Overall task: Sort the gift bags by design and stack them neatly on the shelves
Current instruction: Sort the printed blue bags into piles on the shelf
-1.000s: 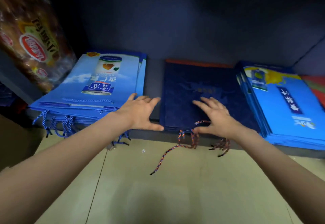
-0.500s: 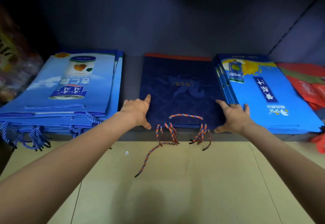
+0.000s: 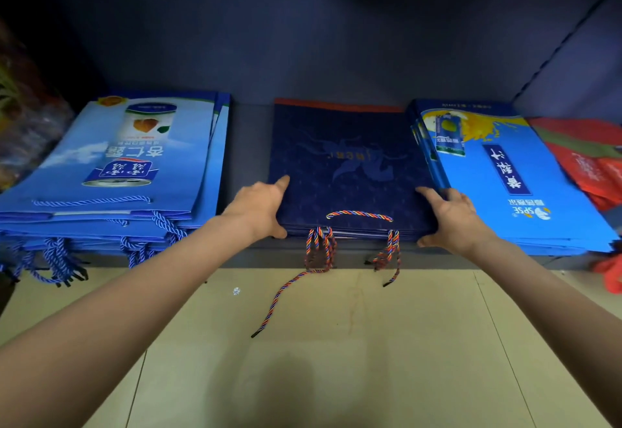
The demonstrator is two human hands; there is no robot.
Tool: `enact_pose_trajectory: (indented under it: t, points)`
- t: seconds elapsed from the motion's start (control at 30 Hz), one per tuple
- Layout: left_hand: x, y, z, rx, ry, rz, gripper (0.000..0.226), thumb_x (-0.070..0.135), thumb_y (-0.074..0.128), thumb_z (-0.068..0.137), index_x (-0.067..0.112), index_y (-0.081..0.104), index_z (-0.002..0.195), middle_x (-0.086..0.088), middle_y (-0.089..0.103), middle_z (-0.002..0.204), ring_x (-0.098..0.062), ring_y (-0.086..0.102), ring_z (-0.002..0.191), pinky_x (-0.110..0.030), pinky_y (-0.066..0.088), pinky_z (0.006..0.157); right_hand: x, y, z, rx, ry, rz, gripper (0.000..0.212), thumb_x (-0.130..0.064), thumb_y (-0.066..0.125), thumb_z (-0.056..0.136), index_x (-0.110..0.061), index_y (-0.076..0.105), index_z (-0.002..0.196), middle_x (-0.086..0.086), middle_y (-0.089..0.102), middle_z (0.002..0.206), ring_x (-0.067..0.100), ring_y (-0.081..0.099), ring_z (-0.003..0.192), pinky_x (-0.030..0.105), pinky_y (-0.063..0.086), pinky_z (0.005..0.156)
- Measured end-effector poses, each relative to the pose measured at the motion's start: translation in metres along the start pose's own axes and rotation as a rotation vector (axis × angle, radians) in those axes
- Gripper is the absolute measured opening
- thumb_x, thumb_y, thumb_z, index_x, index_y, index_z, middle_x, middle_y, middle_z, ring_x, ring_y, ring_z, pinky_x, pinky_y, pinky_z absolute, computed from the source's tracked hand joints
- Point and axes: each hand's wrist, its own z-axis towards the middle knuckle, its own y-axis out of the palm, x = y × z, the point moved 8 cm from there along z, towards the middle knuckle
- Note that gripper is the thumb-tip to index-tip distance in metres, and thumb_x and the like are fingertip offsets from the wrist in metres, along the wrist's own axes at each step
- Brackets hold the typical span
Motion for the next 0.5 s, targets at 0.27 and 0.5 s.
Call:
enact_pose_trajectory:
  t: [0.27,0.5]
  points:
    - [0.002,-0.002,-0.001,-0.019,0.019,-0.046,0.100,0.032,0.076,0.075,0.013,0.011,0.149,-0.015,0.049,0.135,-0.032,0.048,0.122,-0.037,0.042,0.099,-0.003,-0.012,-0.002,-0.012,-0.024,-0.052,0.094,-0.027,0.079,0.071,-0.019,0.024,0.146,0.020,0.029,0.140,0.038,0.031,0.128,0.037,0.028,0.108]
    - [0.010,0.029,-0.007,-0.014,0.035,0.083,0.105,0.033,0.070,0.081,0.011,-0.006,0.149,-0.025,0.023,0.145,-0.036,0.031,0.131,-0.038,0.036,0.104,-0.040,0.001,-0.007,-0.033,-0.185,-0.261,0.093,-0.043,0.072,0.075,-0.022,0.017,0.147,0.008,0.014,0.150,0.032,0.022,0.133,0.041,0.027,0.108]
